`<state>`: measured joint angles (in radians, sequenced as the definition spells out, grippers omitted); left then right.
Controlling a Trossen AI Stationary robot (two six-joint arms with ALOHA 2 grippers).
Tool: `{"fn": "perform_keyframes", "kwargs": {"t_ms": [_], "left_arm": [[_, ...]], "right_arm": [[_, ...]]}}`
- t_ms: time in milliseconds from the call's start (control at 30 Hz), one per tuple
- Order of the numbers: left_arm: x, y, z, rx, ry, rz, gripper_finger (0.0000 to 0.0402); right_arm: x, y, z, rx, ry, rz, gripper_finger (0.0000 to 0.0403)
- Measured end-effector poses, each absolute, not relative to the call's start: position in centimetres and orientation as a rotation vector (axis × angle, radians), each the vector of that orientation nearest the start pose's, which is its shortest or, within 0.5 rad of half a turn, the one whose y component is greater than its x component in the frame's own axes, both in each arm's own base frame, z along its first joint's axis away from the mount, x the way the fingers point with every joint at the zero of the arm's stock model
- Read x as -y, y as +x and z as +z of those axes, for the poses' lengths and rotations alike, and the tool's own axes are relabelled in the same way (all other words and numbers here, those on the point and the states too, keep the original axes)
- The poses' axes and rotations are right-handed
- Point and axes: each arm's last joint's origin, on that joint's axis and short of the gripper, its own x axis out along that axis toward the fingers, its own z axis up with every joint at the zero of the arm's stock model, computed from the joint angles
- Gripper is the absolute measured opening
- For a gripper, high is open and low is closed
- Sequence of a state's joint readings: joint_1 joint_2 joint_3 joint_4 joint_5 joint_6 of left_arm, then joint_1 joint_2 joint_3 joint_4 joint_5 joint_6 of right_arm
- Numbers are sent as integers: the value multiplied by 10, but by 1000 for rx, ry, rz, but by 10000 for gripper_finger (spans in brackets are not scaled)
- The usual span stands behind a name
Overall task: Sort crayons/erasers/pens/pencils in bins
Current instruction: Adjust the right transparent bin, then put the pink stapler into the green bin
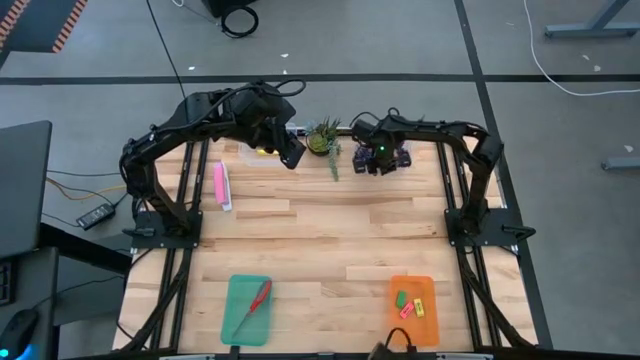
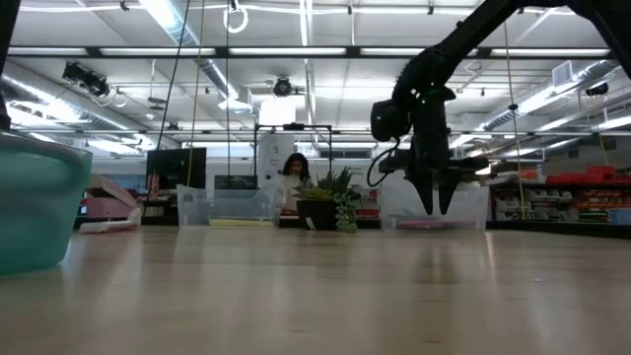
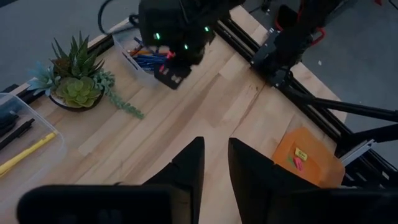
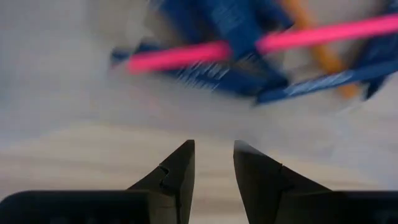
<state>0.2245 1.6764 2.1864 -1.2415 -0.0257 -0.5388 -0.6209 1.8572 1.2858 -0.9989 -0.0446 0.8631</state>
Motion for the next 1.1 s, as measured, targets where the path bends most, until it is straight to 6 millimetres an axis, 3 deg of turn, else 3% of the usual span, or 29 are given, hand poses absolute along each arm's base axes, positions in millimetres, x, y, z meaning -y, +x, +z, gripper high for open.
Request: {"fn": "perform_keyframes", "kwargs": {"t_ms": [267, 633, 867, 967, 1100], "left_arm": [[-60, 298, 473, -662, -575, 406, 83], [-54, 296, 470, -702, -593, 409, 79], [-54, 272, 455, -960, -591, 558, 90], [-50, 260, 463, -915, -578, 557, 94], [-45, 238, 476, -861, -611, 561, 96]], "right_arm": [[221, 249, 178, -1230, 1202, -1157, 117], [228, 246, 178, -1214, 1173, -1123, 117], [224, 245, 181, -1305, 1133, -1018, 117], [217, 245, 186, -1353, 1092, -979, 117], [208, 244, 208, -1294, 1055, -958, 117]]}}
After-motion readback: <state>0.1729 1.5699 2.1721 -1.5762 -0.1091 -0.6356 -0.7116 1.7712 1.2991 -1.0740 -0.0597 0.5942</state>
